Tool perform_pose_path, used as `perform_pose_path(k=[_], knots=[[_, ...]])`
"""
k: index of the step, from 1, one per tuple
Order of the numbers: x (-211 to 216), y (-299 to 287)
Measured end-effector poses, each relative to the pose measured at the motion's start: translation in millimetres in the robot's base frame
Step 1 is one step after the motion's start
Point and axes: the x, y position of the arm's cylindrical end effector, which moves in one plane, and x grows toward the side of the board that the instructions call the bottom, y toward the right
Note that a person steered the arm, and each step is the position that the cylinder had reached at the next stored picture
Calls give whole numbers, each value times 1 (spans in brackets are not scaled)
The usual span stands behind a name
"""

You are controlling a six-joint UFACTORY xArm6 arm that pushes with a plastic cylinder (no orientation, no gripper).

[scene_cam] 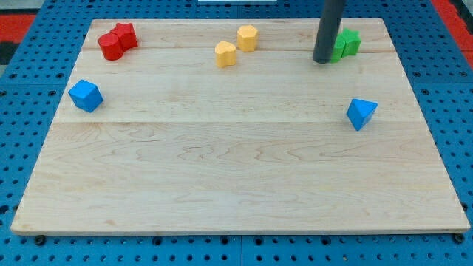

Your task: Move the blue triangle right to the blue cube

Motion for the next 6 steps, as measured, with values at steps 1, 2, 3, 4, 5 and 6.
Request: perform_pose_path(k=[1, 2, 3, 4, 5, 6], knots=[[54, 20], [86, 50], [103, 151], [140, 103], [119, 23], [120, -116]])
